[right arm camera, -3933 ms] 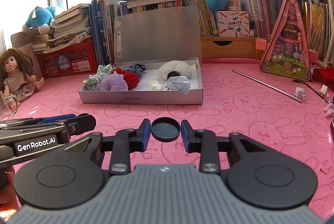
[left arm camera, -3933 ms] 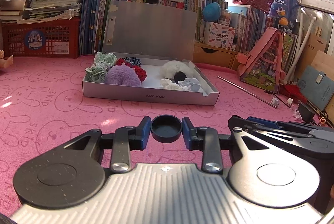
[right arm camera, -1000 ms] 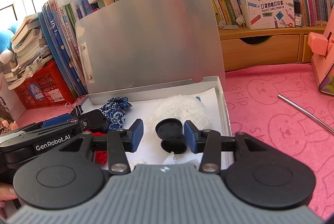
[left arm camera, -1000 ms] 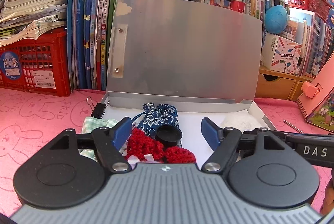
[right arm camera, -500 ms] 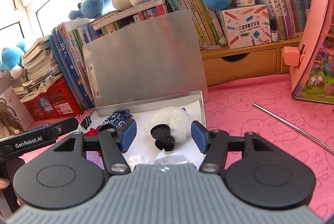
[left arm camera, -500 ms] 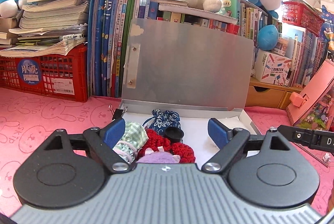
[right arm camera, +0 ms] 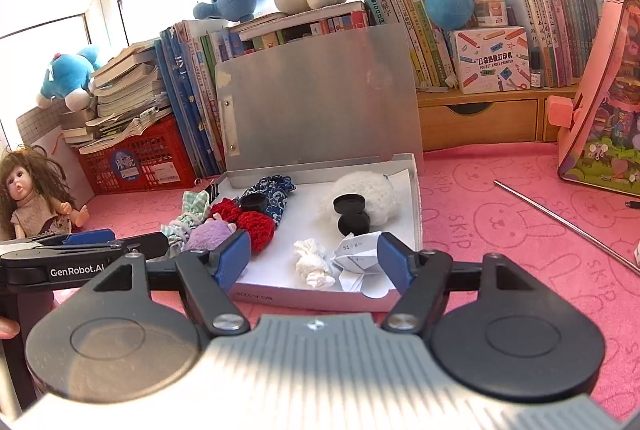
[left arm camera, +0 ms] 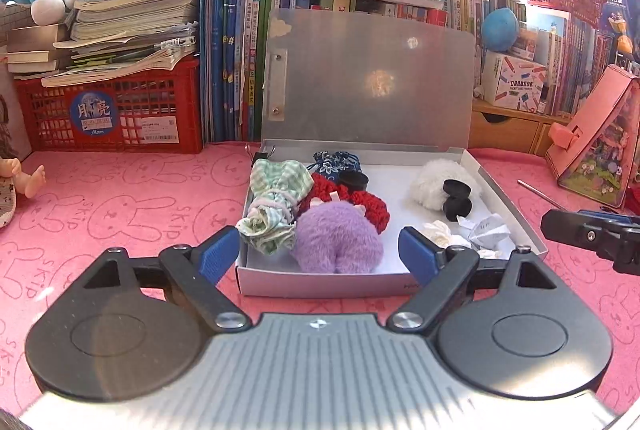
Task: Organize objects
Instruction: 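Move the right tool toward the folded white paper while the left tool moves to the last lid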
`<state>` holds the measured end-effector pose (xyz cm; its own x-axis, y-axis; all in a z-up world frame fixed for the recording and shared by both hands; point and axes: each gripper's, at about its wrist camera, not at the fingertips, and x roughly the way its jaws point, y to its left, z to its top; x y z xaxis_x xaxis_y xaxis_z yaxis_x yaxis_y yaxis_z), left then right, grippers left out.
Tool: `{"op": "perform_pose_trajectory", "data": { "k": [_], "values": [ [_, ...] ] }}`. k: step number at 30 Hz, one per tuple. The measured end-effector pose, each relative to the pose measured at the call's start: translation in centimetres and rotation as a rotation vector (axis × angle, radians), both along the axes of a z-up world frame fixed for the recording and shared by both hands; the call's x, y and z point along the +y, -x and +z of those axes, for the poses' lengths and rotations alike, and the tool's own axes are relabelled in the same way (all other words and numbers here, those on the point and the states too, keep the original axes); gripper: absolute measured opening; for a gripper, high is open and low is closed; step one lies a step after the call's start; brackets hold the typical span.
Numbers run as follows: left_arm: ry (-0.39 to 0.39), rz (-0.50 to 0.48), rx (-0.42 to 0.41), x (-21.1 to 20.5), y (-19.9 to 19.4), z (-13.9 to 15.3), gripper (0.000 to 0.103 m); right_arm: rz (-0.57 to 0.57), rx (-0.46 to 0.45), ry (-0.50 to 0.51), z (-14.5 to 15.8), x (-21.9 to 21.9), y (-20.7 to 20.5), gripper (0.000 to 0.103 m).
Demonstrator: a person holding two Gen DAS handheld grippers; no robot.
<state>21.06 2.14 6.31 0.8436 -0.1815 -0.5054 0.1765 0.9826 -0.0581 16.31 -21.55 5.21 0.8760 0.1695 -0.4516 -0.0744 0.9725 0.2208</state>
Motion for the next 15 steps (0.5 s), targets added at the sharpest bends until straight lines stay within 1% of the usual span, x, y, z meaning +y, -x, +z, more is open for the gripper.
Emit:
{"op": "perform_pose_trajectory", "data": {
  "k": [5, 10, 15],
  "values": [
    [0.008, -0.005, 0.027, 0.6, 2.3, -1.2, 0.089, 0.041, 0.001, 0.017, -0.5, 1.4, 2.1, 0.082],
    [-0.009, 0.004, 0.037, 0.9, 4.4, -2.3, 0.089, 0.066, -0.005, 0.036, -1.2, 2.5, 4.2, 0.082],
    [-0.019, -0.005, 0.056, 1.1, 5.9, -3.3, 0.089, 0.083, -0.016, 0.027, -1.9, 3.1, 6.5, 0.084]
  ]
}}
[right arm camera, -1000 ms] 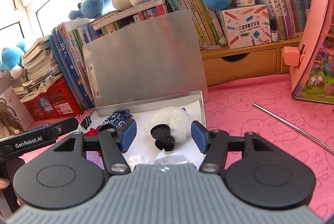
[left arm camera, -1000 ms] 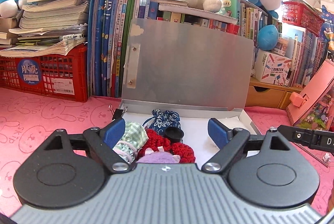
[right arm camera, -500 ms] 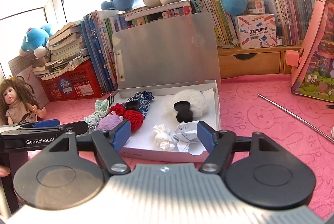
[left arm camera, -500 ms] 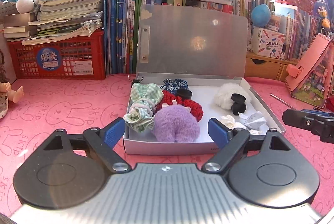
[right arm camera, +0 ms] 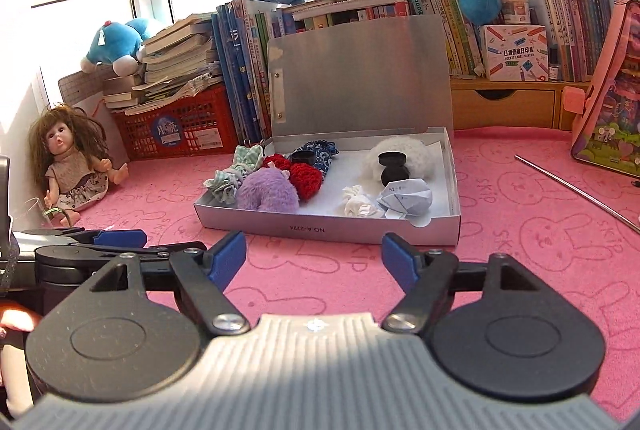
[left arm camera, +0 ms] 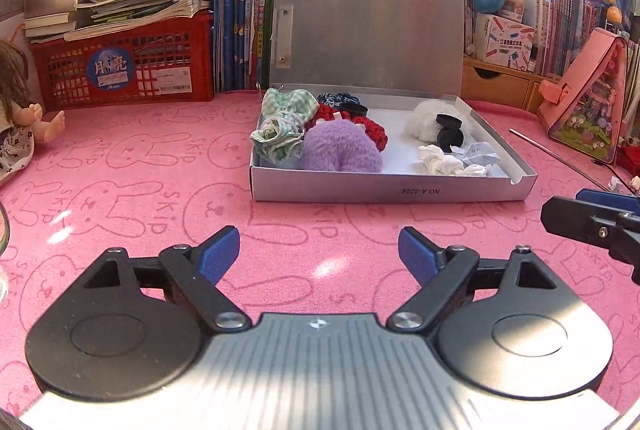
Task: Organize objects
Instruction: 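Move the right tool toward the folded white paper while the left tool moves to the last lid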
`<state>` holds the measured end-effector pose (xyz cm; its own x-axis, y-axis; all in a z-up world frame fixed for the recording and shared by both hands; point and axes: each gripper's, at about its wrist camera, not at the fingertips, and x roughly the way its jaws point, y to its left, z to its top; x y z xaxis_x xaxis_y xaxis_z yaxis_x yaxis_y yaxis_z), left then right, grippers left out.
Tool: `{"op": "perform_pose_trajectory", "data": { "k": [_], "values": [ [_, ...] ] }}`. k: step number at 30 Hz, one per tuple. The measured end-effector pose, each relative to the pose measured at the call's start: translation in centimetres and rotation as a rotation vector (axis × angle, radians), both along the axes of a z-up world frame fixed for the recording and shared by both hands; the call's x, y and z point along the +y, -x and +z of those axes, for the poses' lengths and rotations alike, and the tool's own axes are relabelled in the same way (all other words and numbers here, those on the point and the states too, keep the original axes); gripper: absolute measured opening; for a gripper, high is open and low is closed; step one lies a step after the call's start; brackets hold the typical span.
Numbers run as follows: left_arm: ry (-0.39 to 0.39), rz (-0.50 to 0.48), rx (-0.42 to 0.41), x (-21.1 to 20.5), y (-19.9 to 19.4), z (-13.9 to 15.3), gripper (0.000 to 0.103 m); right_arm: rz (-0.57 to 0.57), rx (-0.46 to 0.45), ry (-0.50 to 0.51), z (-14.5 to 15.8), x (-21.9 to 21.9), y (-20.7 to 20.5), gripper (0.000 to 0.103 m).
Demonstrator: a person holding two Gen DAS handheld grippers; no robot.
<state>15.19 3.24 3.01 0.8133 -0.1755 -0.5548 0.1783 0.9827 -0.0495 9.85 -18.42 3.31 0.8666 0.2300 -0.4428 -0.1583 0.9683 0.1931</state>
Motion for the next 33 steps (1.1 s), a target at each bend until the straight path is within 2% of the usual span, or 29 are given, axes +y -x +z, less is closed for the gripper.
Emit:
{"op": "perform_pose_trajectory", "data": {
  "k": [16, 27, 33],
  "values": [
    [-0.034, -0.016, -0.027, 0.8, 4.3, -2.2, 0.09, 0.089, 0.04, 0.001, -2.2, 2.2, 5.1, 0.085],
    [-0.06, -0.009, -0.015, 1.1, 5.0, -3.7, 0.091, 0.157, 0.082, 0.111, -4.6, 5.4, 6.6, 0.086],
    [-0.075, -0.02, -0.001, 0.8, 4.8, -4.1, 0.091, 0.158, 0.062, 0.187, -5.2, 7.0, 6.8, 0.086]
  ]
}}
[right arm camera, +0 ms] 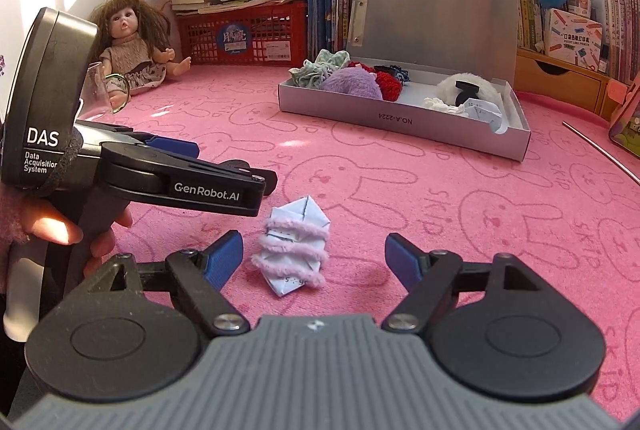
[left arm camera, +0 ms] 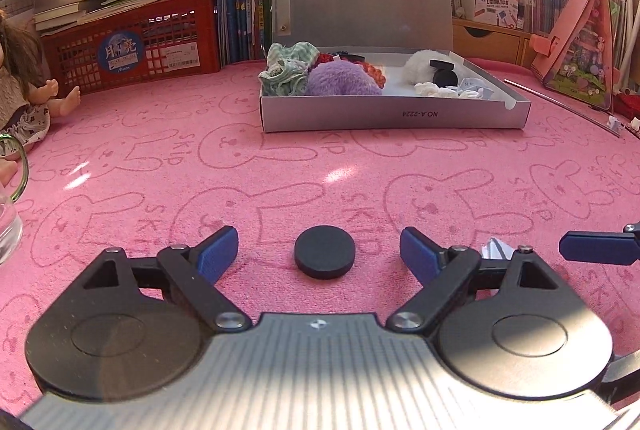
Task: Organize objects
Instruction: 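Grasp the folded white paper with the right tool while the left tool grasps the black lid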
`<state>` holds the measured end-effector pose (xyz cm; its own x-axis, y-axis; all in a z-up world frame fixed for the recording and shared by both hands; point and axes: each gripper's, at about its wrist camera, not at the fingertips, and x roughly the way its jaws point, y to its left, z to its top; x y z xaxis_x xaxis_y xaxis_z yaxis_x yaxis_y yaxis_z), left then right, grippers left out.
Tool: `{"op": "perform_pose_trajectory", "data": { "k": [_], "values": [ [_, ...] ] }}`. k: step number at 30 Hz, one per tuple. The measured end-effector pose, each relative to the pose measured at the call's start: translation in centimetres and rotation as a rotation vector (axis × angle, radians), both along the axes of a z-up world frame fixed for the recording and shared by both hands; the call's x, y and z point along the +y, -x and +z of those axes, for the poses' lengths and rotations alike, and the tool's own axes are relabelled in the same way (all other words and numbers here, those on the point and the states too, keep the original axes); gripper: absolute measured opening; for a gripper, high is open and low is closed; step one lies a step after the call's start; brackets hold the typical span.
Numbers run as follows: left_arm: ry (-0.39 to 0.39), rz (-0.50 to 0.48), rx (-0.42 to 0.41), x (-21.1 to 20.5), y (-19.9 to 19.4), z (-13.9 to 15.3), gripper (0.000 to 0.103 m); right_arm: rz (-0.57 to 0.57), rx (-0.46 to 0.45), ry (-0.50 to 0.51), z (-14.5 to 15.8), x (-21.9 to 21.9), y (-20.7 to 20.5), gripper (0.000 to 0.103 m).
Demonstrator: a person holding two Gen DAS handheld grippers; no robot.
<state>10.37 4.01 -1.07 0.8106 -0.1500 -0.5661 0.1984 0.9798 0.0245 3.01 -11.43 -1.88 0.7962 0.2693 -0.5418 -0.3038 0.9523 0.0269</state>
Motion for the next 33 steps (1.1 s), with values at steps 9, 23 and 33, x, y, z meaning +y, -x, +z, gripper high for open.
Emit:
{"op": "perform_pose_trajectory", "data": {
  "k": [9, 23, 33],
  "values": [
    [0.028, -0.024, 0.002, 0.0, 0.3, 0.0, 0.079, 0.01, 0.024, 0.001, -0.3, 0.5, -0.1, 0.061],
    [0.024, -0.054, -0.009, -0.8, 1.1, 0.7, 0.037, 0.005, 0.013, -0.053, 0.3, -0.2, -0.4, 0.033],
    [0.028, -0.064, -0.025, -1.4, 1.0, 1.3, 0.037, -0.059, 0.045, -0.079, 0.5, -1.5, -1.8, 0.053]
  ]
}}
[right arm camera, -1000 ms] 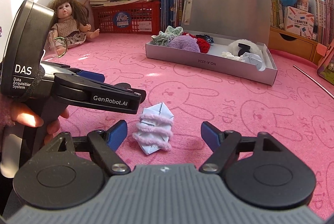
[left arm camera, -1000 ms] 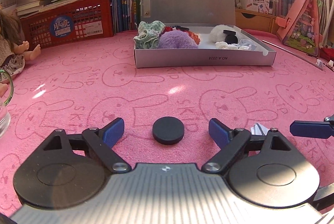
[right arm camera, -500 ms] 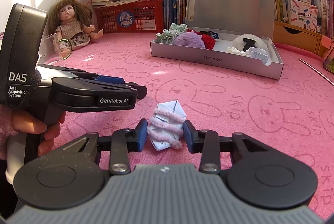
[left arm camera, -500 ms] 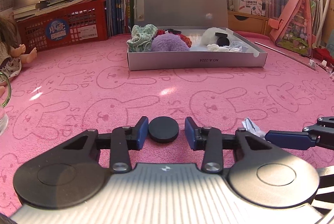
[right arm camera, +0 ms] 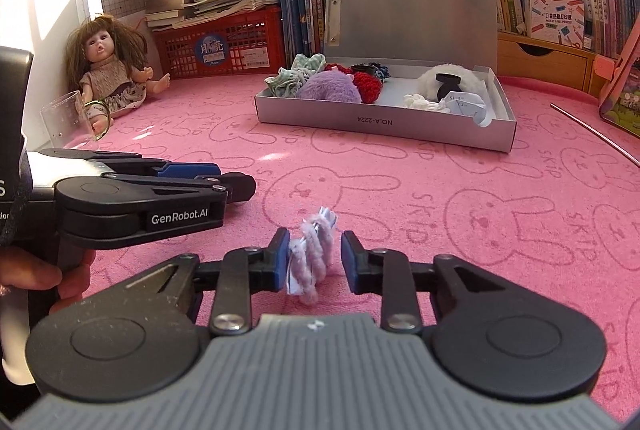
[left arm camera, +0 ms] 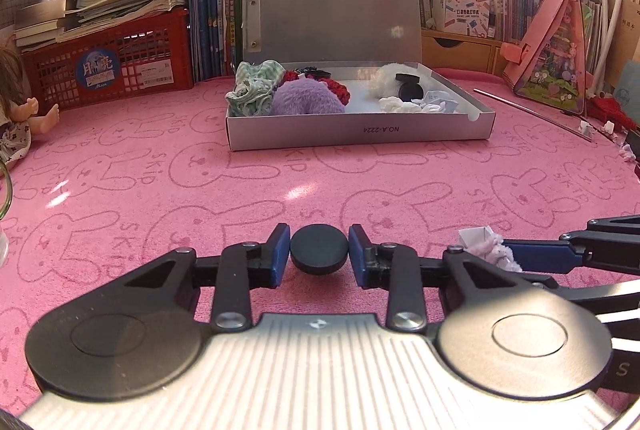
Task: Organize objects
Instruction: 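Grasp the folded white paper with the right tool while the left tool grasps the black lid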
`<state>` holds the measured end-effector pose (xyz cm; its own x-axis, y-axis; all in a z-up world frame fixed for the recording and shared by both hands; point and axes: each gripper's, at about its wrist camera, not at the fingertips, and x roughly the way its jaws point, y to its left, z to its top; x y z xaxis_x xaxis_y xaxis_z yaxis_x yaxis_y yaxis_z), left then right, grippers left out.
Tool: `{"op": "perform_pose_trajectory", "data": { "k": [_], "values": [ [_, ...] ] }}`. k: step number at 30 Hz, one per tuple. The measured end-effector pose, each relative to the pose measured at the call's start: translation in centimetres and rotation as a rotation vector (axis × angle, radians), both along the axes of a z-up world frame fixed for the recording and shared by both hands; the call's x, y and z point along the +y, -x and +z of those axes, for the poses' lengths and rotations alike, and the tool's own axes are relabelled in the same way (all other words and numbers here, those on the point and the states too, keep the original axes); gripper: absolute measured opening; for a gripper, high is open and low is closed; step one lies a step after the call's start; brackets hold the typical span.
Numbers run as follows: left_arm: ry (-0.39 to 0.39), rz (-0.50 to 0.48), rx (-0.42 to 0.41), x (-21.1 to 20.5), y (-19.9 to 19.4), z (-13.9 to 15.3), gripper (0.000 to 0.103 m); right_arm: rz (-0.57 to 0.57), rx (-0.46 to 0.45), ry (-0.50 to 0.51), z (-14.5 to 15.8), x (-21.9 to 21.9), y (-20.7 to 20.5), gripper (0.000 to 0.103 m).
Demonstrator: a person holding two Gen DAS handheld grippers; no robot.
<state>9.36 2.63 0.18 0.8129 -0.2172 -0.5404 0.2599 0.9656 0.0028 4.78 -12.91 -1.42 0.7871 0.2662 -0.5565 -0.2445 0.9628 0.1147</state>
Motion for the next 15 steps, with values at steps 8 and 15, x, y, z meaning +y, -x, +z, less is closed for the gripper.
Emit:
{"op": "perform_pose_trajectory", "data": {
  "k": [8, 15],
  "values": [
    [0.003, 0.008, 0.01, 0.3, -0.1, -0.2, 0.037, 0.04, 0.019, 0.024, -0.6, 0.9, 0.0, 0.061],
    [0.013, 0.02, 0.005, 0.7, -0.2, 0.1, 0.037, 0.083, 0.024, 0.009, -0.6, 1.5, 0.1, 0.071]
  ]
}}
